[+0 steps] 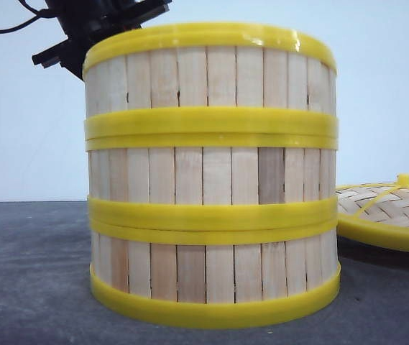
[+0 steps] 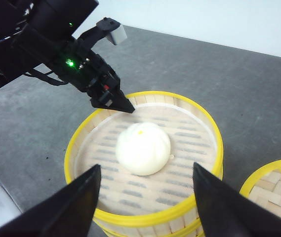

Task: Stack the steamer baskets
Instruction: 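Carry the basket over the stack and lower it onto the top, then release the basket with the left gripper and move the right gripper to the lid, then grasp the woven lid's center knob with the right gripper and lift it off the plate, then carry the lid over the stack and lower it onto the top basket, then open the right gripper and raise it away from the lid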

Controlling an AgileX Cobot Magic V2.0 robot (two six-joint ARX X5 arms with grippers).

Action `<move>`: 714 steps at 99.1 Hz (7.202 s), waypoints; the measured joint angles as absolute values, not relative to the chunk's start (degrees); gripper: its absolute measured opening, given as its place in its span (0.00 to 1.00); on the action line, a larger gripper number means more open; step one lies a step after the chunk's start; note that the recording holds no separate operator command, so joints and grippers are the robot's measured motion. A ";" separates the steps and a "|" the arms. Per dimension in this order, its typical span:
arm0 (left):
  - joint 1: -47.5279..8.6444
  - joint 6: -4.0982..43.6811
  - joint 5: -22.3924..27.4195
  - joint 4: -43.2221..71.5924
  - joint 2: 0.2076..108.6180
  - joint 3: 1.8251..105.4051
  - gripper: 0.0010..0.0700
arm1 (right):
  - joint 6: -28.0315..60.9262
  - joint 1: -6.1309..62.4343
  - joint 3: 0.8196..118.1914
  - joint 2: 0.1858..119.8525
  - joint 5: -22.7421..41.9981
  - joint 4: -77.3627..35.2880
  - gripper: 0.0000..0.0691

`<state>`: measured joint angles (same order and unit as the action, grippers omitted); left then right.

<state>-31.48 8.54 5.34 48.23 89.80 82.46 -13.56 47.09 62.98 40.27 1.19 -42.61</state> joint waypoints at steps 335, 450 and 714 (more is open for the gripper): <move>-32.40 10.48 -1.19 45.65 22.70 52.31 0.49 | -7.27 8.84 63.33 88.16 -0.40 -36.84 0.11; -32.40 10.15 -1.19 46.04 22.70 52.31 0.49 | -4.69 17.54 99.96 80.60 -8.88 -64.40 0.08; -32.40 11.44 -1.17 47.42 22.70 52.31 0.49 | -2.76 46.54 103.26 87.53 4.43 -61.71 0.59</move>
<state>-32.40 11.44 -1.17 47.42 22.70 52.31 -2.76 46.54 103.26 87.53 4.43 -61.71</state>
